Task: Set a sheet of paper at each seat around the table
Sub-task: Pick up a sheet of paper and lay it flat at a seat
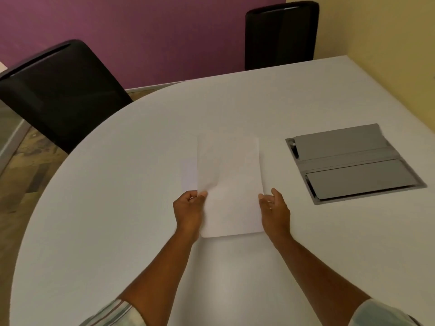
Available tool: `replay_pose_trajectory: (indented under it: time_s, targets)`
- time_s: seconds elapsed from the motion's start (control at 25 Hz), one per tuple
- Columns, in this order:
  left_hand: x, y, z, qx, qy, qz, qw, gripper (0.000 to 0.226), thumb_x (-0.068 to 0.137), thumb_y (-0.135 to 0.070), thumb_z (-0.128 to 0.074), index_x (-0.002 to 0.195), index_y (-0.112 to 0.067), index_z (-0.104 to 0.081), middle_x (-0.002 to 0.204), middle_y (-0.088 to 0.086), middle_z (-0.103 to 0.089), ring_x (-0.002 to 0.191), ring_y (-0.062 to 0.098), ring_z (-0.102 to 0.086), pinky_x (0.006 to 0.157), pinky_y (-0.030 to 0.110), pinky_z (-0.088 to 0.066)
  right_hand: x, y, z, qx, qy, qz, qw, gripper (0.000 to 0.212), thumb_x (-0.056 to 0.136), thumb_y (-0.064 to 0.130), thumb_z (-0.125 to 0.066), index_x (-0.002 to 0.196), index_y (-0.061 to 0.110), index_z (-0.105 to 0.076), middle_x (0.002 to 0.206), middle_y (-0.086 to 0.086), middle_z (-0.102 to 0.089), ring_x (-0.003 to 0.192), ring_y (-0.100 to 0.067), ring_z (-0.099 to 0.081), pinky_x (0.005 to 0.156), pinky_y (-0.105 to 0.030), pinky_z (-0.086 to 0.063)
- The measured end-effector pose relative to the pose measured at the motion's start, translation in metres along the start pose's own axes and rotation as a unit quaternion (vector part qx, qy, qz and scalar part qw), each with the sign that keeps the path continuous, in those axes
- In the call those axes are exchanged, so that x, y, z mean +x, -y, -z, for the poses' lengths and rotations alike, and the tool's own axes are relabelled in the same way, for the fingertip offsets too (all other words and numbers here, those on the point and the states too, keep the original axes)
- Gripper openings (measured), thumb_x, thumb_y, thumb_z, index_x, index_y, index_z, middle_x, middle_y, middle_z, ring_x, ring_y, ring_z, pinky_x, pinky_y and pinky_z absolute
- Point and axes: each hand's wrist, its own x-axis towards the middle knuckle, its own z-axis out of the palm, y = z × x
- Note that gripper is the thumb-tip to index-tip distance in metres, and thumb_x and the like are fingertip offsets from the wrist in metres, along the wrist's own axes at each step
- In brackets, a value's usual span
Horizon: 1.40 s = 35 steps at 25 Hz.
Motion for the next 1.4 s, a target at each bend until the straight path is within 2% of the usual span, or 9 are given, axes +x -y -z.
replay_pose_trajectory:
  time_s: [0.12,0.24,0.4,0.56,0.68,0.88,1.08,1.24,1.4]
  targets:
    - [-0.035,0.006,-0.008,-0.025,0.012,0.016,0.999,0.009,0.089,-0.022,-0.083,0.083,-0.016,-0.079,0.091,0.011,-0.081,0.079,0.018,-0.071,0.08,0.038,-0.059,-0.012,-0.005,0.035,0.052,-0.02,-0.03,0.998,0.043,0.103,0.031,-0.063,0.14,0.01,-0.06,0.118,-0.007,-0.072,0.114,-0.025,-0.067,0.093,-0.031,-0.051]
    - [-0.07,0.014,-0.019,-0.043,0.036,0.034,0.998,0.01,0.088,-0.024,-0.084,0.081,-0.02,-0.079,0.084,0.002,-0.08,0.078,0.017,-0.071,0.078,0.034,-0.059,-0.028,-0.017,0.072,0.059,-0.057,-0.035,0.996,0.027,0.101,0.027,-0.065,0.12,0.01,-0.073,0.101,-0.001,-0.075,0.097,-0.019,-0.069,0.084,-0.03,-0.055]
    - [-0.109,0.027,-0.035,-0.063,0.071,0.066,0.993,0.011,0.088,-0.024,-0.085,0.089,-0.015,-0.079,0.103,0.017,-0.08,0.089,0.027,-0.073,0.092,0.046,-0.06,-0.049,-0.039,0.113,0.087,-0.071,-0.063,0.992,0.015,0.096,0.022,-0.071,0.086,0.012,-0.073,0.075,0.006,-0.069,0.072,-0.015,-0.064,0.066,-0.023,-0.051]
    - [-0.152,0.041,-0.057,-0.041,0.154,0.084,0.984,0.011,0.089,-0.024,-0.084,0.097,-0.018,-0.08,0.101,0.005,-0.083,0.09,0.026,-0.077,0.078,0.039,-0.061,-0.076,-0.062,0.171,0.055,-0.083,-0.07,0.992,0.018,0.094,0.02,-0.073,0.077,0.013,-0.07,0.063,0.004,-0.064,0.058,-0.011,-0.056,0.059,-0.023,-0.048]
    - [-0.175,0.051,-0.081,-0.01,0.201,0.095,0.975,0.017,0.093,-0.018,-0.08,0.11,-0.016,-0.078,0.104,0.007,-0.083,0.093,0.029,-0.08,0.072,0.037,-0.064,-0.093,-0.089,0.222,0.007,-0.092,-0.072,0.993,0.02,0.092,0.018,-0.075,0.076,0.01,-0.068,0.062,0.004,-0.061,0.058,-0.009,-0.055,0.063,-0.026,-0.049]
    - [-0.208,0.069,-0.124,0.08,0.242,0.104,0.961,0.013,0.098,-0.005,-0.069,0.104,-0.013,-0.078,0.095,0.013,-0.082,0.08,0.029,-0.081,0.066,0.034,-0.065,-0.116,-0.134,0.3,-0.063,-0.11,-0.1,0.987,0.022,0.092,0.022,-0.076,0.075,0.016,-0.064,0.062,0.007,-0.057,0.064,-0.013,-0.054,0.072,-0.033,-0.051]
    - [-0.248,0.09,-0.17,0.141,0.312,0.126,0.931,0.011,0.101,-0.013,-0.067,0.108,-0.013,-0.076,0.095,0.014,-0.082,0.083,0.032,-0.081,0.068,0.041,-0.066,-0.129,-0.167,0.354,-0.094,-0.125,-0.126,0.98,0.016,0.093,0.025,-0.076,0.086,0.01,-0.072,0.069,0.006,-0.061,0.074,-0.02,-0.06,0.081,-0.042,-0.055]
    - [-0.277,0.11,-0.205,0.167,0.333,0.132,0.919,0.013,0.098,-0.024,-0.074,0.096,-0.011,-0.076,0.09,0.015,-0.081,0.079,0.031,-0.08,0.069,0.044,-0.068,-0.132,-0.194,0.392,-0.123,-0.146,-0.138,0.972,0.017,0.092,0.023,-0.077,0.08,0.015,-0.068,0.067,0.009,-0.06,0.075,-0.02,-0.06,0.082,-0.043,-0.055]
    - [-0.3,0.128,-0.241,0.24,0.366,0.101,0.893,0.022,0.096,-0.013,-0.073,0.082,0.002,-0.066,0.087,0.028,-0.076,0.07,0.032,-0.078,0.07,0.047,-0.068,-0.125,-0.219,0.428,-0.16,-0.138,-0.158,0.965,0.018,0.095,0.027,-0.073,0.08,0.019,-0.066,0.073,0.006,-0.063,0.08,-0.023,-0.064,0.087,-0.047,-0.057]
